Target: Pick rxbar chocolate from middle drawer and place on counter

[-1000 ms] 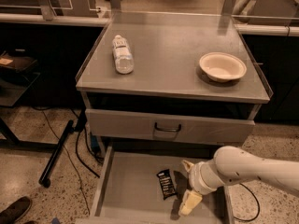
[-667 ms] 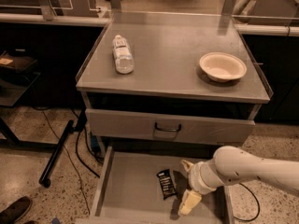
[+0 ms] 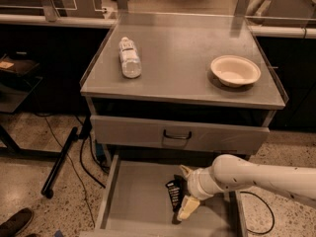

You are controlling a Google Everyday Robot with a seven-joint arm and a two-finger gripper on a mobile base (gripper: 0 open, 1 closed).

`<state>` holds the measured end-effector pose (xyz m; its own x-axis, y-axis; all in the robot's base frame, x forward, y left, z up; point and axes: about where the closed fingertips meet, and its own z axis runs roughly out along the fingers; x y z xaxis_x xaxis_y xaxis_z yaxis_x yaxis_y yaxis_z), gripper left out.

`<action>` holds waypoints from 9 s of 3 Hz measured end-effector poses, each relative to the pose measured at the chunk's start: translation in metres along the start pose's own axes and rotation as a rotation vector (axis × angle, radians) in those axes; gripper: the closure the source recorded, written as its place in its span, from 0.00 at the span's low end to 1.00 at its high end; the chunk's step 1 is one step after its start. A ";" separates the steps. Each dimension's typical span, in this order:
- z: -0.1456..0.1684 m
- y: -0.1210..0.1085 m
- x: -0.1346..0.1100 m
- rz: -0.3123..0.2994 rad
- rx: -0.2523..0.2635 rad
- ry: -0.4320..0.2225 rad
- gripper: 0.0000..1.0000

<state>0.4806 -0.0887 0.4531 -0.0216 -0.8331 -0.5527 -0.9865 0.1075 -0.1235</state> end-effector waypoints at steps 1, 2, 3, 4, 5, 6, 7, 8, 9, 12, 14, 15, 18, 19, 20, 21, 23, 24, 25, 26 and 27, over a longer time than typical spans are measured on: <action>0.000 0.000 0.000 0.000 0.000 0.000 0.00; 0.005 0.002 0.010 0.001 0.004 -0.015 0.00; 0.024 -0.004 0.044 -0.010 0.005 -0.034 0.00; 0.027 -0.004 0.045 -0.014 0.002 -0.041 0.00; 0.032 -0.003 0.043 -0.026 -0.005 -0.055 0.00; 0.051 -0.015 0.043 -0.045 0.004 -0.094 0.00; 0.067 -0.026 0.048 -0.052 0.010 -0.124 0.00; 0.076 -0.028 0.050 -0.056 0.011 -0.143 0.00; 0.097 -0.037 0.060 -0.085 -0.016 -0.177 0.00; 0.097 -0.037 0.060 -0.085 -0.016 -0.178 0.43; 0.097 -0.037 0.060 -0.085 -0.016 -0.178 0.97; 0.097 -0.037 0.060 -0.085 -0.016 -0.178 1.00; 0.068 -0.039 0.041 -0.070 0.076 -0.188 1.00; 0.046 -0.040 0.026 -0.098 0.097 -0.185 1.00; 0.015 -0.032 0.010 -0.109 0.107 -0.170 1.00; -0.025 -0.017 -0.011 -0.099 0.107 -0.127 1.00; -0.042 -0.019 -0.022 -0.095 0.134 -0.143 1.00; -0.074 -0.017 -0.043 -0.084 0.174 -0.123 1.00; -0.130 -0.021 -0.074 -0.103 0.235 -0.065 1.00; -0.135 -0.023 -0.077 -0.103 0.244 -0.066 1.00; -0.155 -0.032 -0.090 -0.107 0.284 -0.066 1.00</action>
Offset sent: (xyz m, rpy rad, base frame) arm -0.0020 -0.0150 -0.0209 0.0339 -0.0148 -0.0078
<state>0.4890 -0.1014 0.6350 0.0999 -0.8118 -0.5753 -0.8977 0.1758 -0.4040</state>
